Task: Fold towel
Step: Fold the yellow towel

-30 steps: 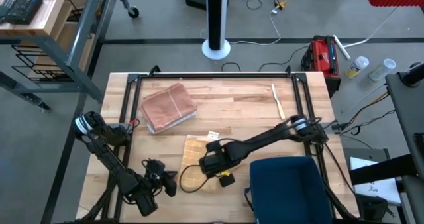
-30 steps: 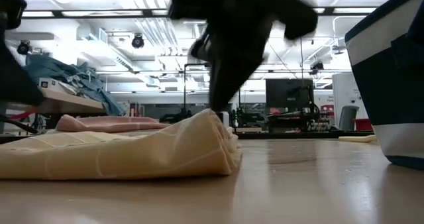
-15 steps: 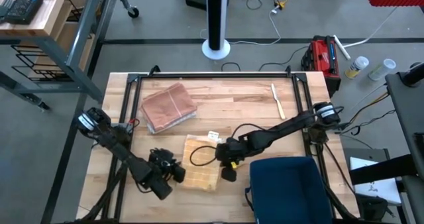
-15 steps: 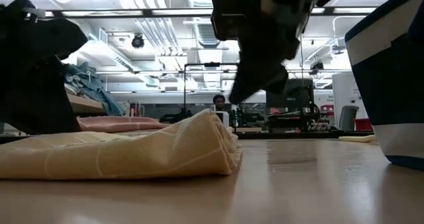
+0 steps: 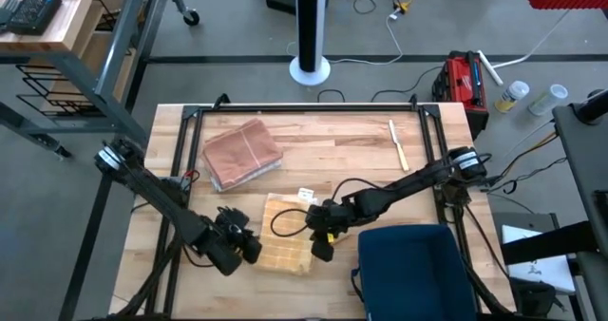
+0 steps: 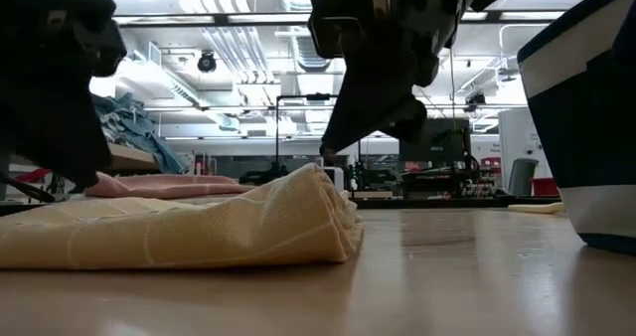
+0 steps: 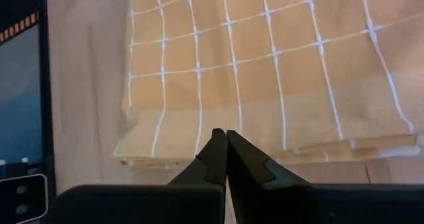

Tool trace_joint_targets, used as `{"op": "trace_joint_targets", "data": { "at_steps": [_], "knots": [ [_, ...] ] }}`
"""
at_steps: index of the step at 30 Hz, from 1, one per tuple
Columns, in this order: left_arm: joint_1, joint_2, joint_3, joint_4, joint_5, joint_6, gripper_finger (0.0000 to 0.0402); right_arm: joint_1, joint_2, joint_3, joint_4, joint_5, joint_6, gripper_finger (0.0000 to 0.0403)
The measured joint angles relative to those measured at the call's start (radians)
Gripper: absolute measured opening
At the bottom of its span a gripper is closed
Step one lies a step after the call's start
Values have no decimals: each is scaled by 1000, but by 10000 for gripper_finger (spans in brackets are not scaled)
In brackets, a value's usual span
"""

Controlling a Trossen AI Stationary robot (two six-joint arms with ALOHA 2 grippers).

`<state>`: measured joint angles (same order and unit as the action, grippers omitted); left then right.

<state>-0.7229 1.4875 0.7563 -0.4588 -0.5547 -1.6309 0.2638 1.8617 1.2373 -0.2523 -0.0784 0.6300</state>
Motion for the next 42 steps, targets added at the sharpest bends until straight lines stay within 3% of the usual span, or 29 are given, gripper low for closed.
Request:
{"op": "trace_joint_targets", "data": {
  "at_steps": [7,12,21,31,38,42],
  "knots": [
    [10,-22,-172,311,21,26,153,0,0,3,-15,2,-2,40],
    [10,-5,-227,446,-10,38,158,0,0,3,-43,37,6,84],
    [33,5,-229,522,-49,156,137,0,1,1,-52,66,6,138],
    [99,5,-227,532,-1,280,94,0,1,1,-52,180,6,158],
    [110,5,-152,581,38,579,15,-4,1,1,-52,326,-126,151],
    [110,5,-109,578,50,709,14,-14,2,1,-48,371,-223,152]
  ]
}}
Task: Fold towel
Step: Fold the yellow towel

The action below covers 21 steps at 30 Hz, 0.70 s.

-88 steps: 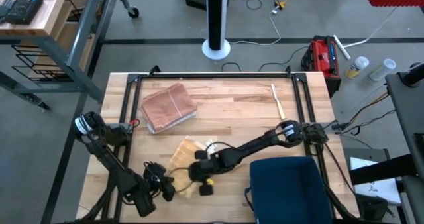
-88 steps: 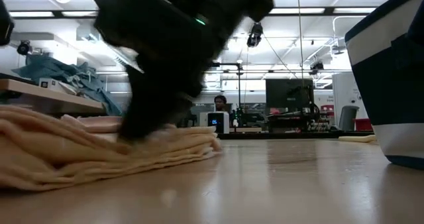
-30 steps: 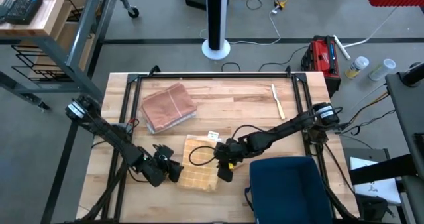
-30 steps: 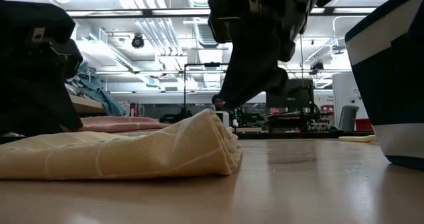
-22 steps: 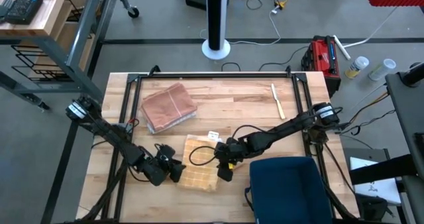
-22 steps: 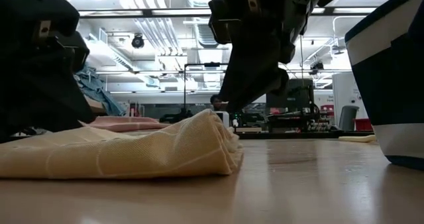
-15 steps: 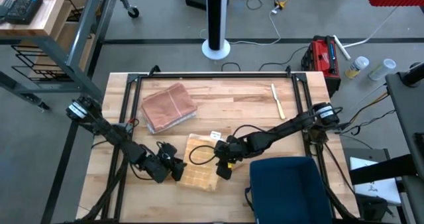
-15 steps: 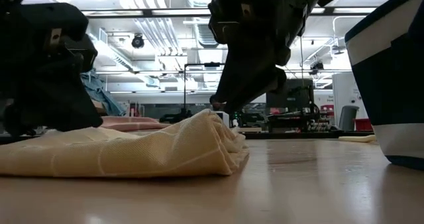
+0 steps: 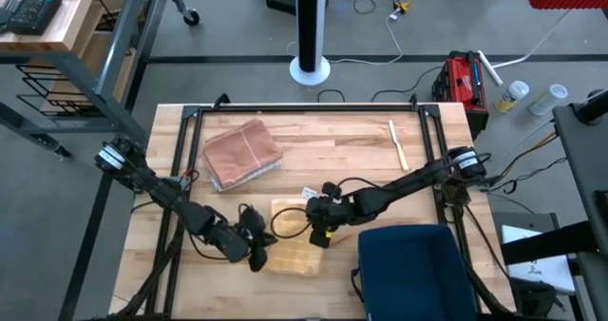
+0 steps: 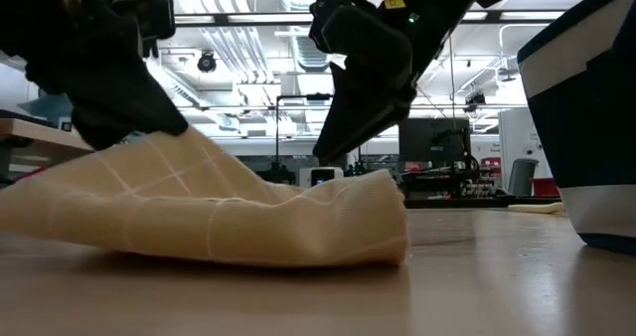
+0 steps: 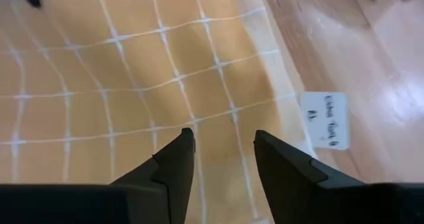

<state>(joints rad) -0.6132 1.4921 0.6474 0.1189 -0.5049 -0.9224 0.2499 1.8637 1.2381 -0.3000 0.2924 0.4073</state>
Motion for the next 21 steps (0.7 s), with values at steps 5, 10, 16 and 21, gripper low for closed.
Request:
{"op": "trace_joint_targets", "data": {
  "at_steps": [5,10,16,21],
  "knots": [
    [2,0,14,-11,0,74,3,-2,1,-2,92,-1,-41,156],
    [7,0,13,-10,16,110,4,-2,1,-2,164,-4,-38,153],
    [-15,16,23,-13,124,130,2,2,1,-2,123,-33,82,143],
    [-13,36,3,-41,136,-48,3,26,1,-2,119,-199,149,137]
  ]
}}
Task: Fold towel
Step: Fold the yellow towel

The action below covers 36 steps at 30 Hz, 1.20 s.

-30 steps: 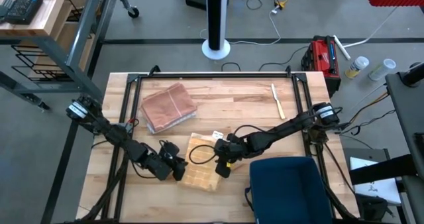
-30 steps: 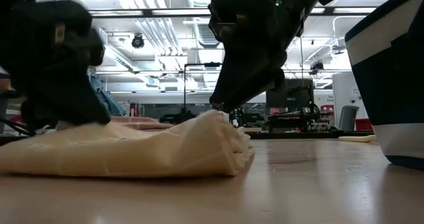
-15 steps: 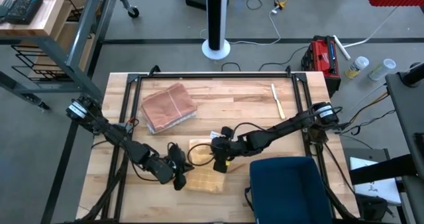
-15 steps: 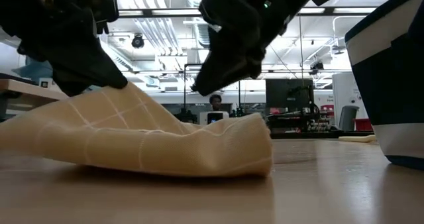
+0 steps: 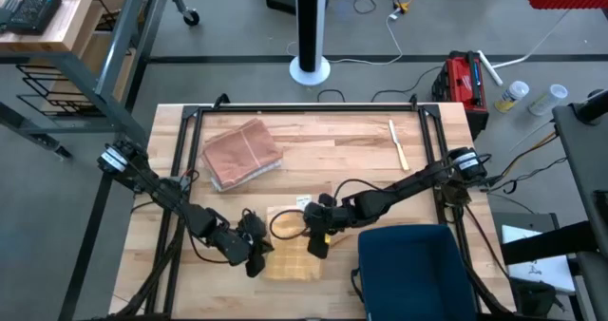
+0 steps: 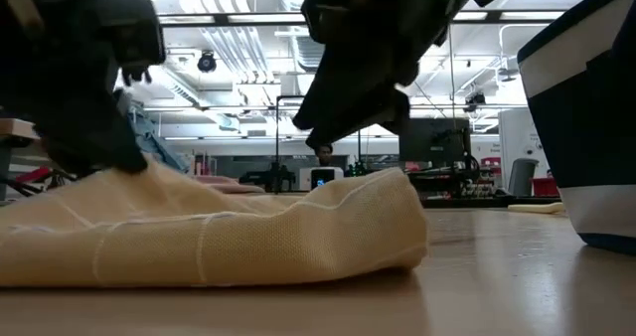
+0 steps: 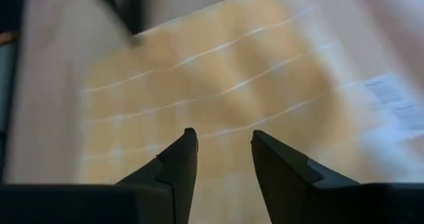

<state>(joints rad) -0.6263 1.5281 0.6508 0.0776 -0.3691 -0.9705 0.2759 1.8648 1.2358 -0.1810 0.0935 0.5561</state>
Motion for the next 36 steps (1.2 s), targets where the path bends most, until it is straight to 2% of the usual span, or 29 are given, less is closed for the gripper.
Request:
{"op": "trace_joint_targets", "data": {
  "at_steps": [4,7,9,14,17,22,27,36],
  "knots": [
    [0,7,-15,-4,-9,-13,2,40,0,0,-6,-101,126,130],
    [-4,6,-11,7,-10,16,2,85,0,0,-37,-120,266,124],
    [-5,6,-11,4,-11,18,4,114,0,0,-65,-110,371,120],
    [-10,6,-11,12,-11,18,1,173,2,-5,-137,30,595,115],
    [-19,6,-11,27,-11,13,2,179,3,-6,-138,68,620,120],
    [-34,8,-10,40,-12,1,2,174,3,-14,-161,139,605,149],
    [-36,8,-10,40,-14,-7,1,164,3,-19,-159,146,603,185],
    [-37,8,-10,43,-34,-7,1,149,3,-68,-103,222,595,229]
  ]
}}
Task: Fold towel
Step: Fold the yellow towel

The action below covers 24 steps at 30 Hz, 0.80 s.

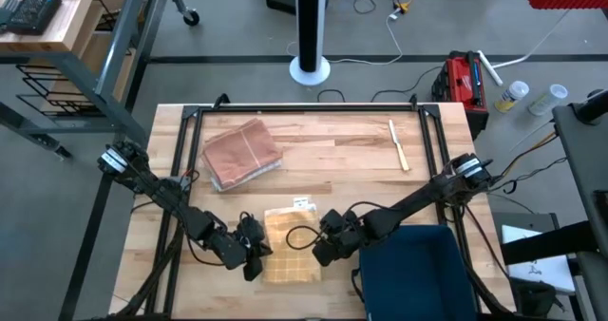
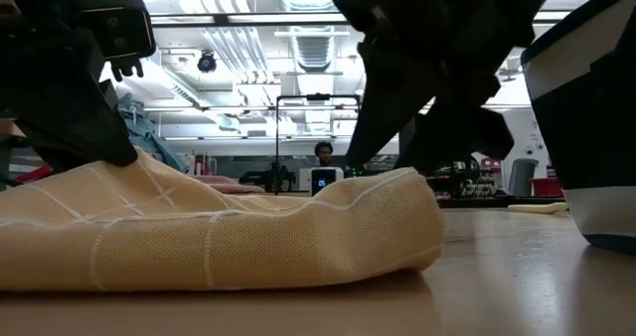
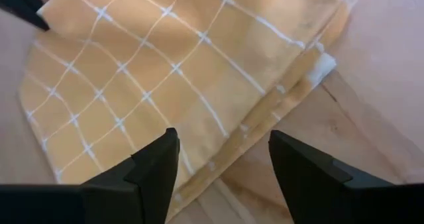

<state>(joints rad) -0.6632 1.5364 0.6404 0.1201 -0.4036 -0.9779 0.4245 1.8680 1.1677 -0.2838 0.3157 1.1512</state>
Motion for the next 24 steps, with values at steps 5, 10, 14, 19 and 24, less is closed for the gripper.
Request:
{"op": "trace_joint_targets", "data": {
  "at_steps": [5,10,14,19,24],
  "knots": [
    [-1,0,-1,-3,-11,0,1,-15,0,-53,82,1,-2,235],
    [-2,0,-1,-3,-48,0,1,-25,0,-107,165,0,-2,228],
    [-2,0,-2,-3,-61,0,1,-35,0,-122,171,0,-15,219],
    [-1,0,-2,-2,-62,-9,1,-51,0,-135,222,0,-58,209],
    [-1,0,-2,-1,-70,-30,2,-64,0,-144,259,-4,-92,201]
  ]
}}
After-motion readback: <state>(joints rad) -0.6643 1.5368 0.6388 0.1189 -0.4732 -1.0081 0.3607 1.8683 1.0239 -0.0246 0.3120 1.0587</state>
